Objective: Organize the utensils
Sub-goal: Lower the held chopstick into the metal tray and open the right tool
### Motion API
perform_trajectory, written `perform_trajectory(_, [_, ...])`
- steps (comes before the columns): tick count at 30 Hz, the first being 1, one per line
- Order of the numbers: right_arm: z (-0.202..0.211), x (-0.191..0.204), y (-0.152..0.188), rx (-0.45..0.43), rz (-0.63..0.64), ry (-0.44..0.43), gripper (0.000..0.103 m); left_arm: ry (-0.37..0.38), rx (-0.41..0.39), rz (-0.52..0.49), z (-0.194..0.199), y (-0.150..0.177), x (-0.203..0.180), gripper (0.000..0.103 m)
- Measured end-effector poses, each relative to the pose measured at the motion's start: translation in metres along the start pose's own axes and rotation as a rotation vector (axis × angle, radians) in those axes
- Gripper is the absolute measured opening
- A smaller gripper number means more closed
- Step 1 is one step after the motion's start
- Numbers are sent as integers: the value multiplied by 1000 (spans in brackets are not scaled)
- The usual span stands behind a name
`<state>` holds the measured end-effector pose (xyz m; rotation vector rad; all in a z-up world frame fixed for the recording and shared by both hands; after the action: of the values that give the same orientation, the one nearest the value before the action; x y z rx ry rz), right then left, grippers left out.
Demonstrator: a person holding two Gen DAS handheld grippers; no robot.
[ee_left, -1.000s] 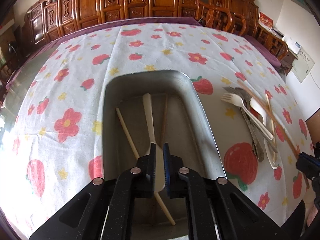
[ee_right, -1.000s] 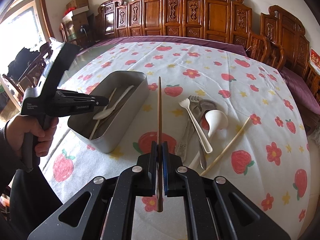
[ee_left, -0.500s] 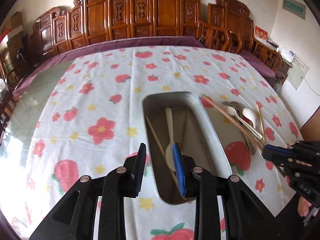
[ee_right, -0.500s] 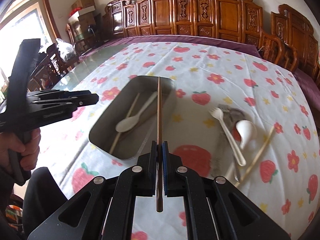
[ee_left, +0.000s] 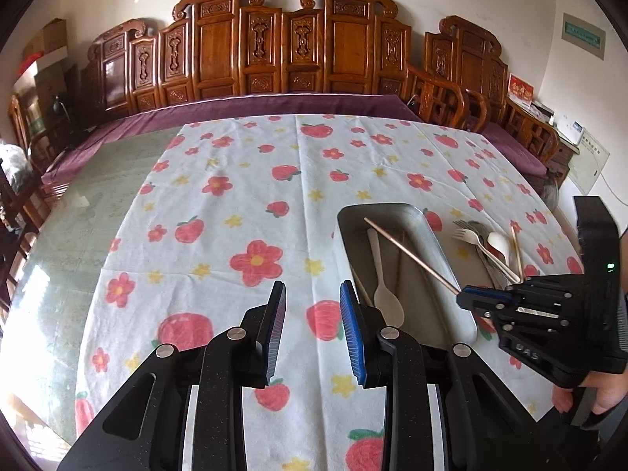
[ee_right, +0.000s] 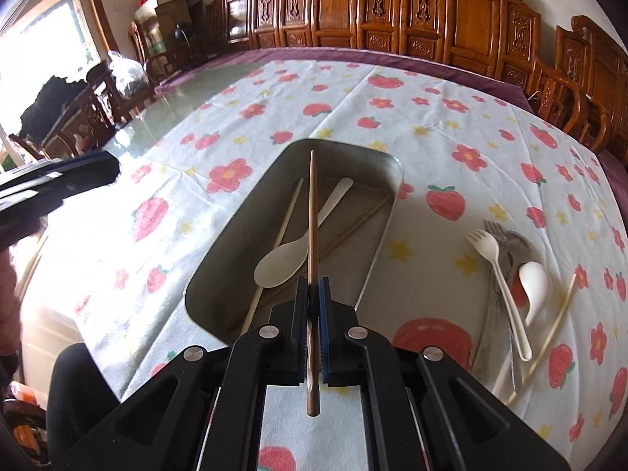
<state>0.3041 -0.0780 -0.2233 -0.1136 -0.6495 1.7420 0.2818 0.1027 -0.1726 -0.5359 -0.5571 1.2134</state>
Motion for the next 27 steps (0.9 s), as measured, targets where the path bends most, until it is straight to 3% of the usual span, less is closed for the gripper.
perform_trajectory(14, [-38,14,3,71,-58,-37,6,-19,14,9,-1,7,10,27])
perform_trajectory(27, [-11,10,0,-7,-60,-115,8,-14,14,-4,-2,5,-4,29])
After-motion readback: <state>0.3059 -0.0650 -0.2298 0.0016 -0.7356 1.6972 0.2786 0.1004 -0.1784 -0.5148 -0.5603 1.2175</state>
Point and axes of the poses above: each gripper's, at about its wrist camera, not at the fingertips, and z roughly against the way its jaws point, x to its left, y to its underside, the point moved 6 cm from there along -z, roughly the way its jaws point, and after that the axes turned 13 degrees about -z, right-handed, at the moved point
